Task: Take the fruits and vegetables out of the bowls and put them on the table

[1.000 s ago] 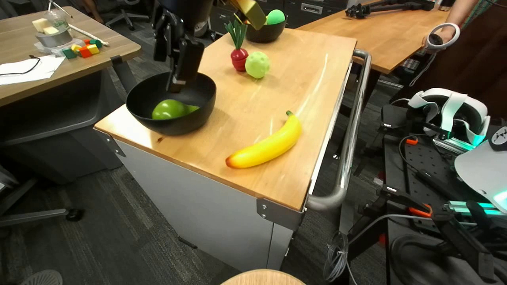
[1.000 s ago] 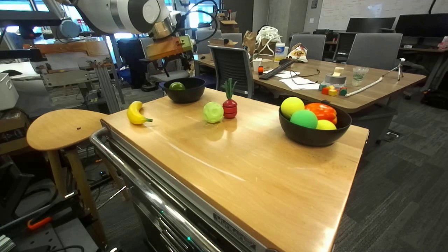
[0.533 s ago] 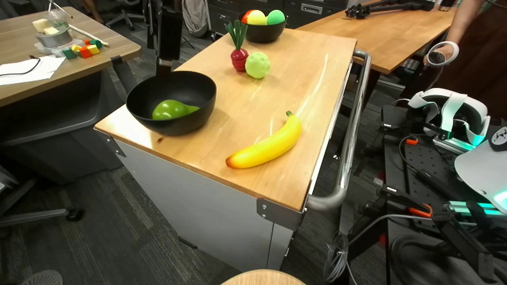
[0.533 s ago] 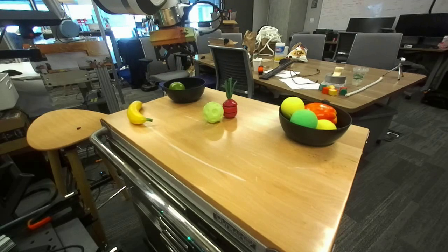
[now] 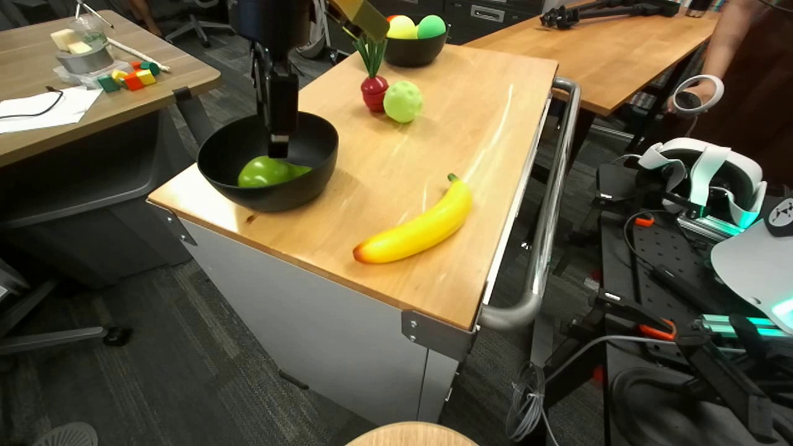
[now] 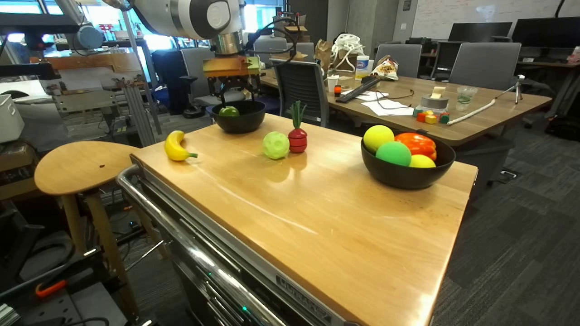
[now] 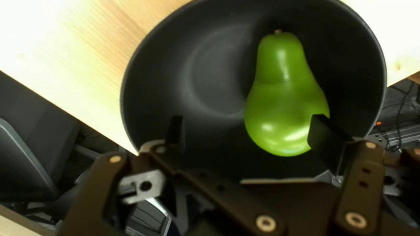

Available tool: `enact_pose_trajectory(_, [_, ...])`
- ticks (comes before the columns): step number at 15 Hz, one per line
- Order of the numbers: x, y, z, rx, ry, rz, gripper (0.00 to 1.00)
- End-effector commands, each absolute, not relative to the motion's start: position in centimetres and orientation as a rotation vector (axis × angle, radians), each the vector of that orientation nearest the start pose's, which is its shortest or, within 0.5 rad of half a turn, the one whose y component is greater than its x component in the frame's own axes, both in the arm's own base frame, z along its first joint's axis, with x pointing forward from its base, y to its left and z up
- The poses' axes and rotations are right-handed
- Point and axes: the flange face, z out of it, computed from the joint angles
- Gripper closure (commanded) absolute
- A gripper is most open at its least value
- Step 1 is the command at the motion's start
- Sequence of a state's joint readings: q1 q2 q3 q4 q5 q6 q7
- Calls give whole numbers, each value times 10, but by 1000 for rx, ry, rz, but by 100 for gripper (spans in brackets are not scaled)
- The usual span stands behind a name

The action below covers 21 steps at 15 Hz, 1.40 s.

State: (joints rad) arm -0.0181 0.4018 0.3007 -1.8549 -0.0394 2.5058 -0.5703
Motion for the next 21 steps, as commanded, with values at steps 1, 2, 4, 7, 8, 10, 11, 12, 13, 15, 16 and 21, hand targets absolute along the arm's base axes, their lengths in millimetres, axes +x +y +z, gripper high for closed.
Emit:
enact_pose_trajectory(1, [649, 185, 340, -2758, -1213, -433, 7])
enact_pose_trajectory(2, [649, 189, 337, -2751, -1207, -433, 6])
enact_pose_trajectory(4, [651, 195, 333, -2745, -1204, -430, 3])
enact_pose_trajectory(7, [654, 200, 326, -2745, -1209, -424, 2])
enact_pose_trajectory(8, [655, 200, 323, -2749, -1207, -420, 1])
enact_pose_trajectory(10, [658, 194, 318, -2763, -1191, -409, 4])
enact_pose_trajectory(11, [659, 190, 316, -2770, -1178, -403, 5])
enact_pose_trajectory(12, [660, 184, 313, -2782, -1160, -395, 11])
enact_pose_trajectory(13, [661, 178, 310, -2793, -1143, -384, 18])
enact_pose_trajectory(15, [662, 166, 307, -2812, -1114, -379, 34])
enact_pose_trajectory(16, [665, 161, 309, -2822, -1102, -387, 35])
enact_pose_trajectory(21, [671, 138, 319, -2846, -1054, -410, 52])
